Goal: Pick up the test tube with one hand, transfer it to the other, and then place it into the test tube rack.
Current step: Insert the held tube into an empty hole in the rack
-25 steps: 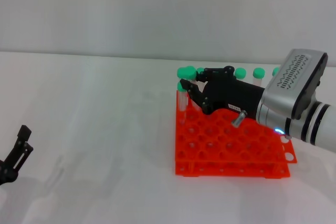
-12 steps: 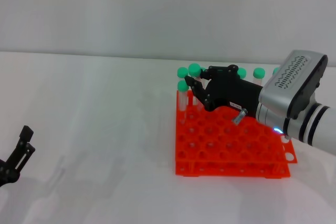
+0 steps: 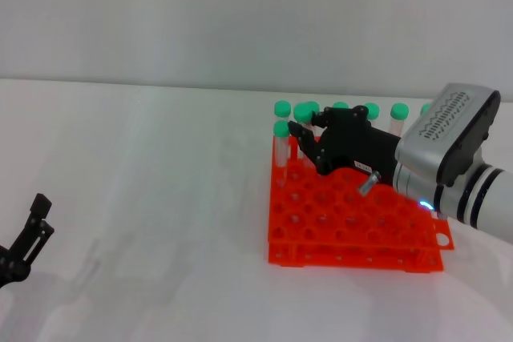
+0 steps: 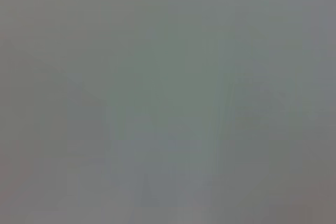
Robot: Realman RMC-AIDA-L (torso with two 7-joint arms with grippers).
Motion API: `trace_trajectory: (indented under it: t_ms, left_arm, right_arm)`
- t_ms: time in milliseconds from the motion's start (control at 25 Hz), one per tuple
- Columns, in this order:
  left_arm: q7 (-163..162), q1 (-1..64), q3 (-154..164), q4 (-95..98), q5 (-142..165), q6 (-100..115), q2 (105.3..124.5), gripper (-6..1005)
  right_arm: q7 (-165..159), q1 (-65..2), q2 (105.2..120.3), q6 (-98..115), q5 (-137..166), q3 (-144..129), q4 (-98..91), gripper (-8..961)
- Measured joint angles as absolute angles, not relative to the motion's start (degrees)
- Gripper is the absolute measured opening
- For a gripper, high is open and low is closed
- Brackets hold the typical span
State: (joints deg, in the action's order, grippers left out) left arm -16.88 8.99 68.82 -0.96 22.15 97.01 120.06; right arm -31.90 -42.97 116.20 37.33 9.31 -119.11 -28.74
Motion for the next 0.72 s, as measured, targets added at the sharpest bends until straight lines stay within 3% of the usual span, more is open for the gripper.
trace_trajectory:
  t_ms: [720]
  left_arm:
    - [-16.9, 8.9, 68.8, -1.0, 23.0, 97.7, 120.09, 893]
  right_arm:
    - [-30.2, -44.0, 116.19, 33.7, 2.4, -124.6, -27.6, 302]
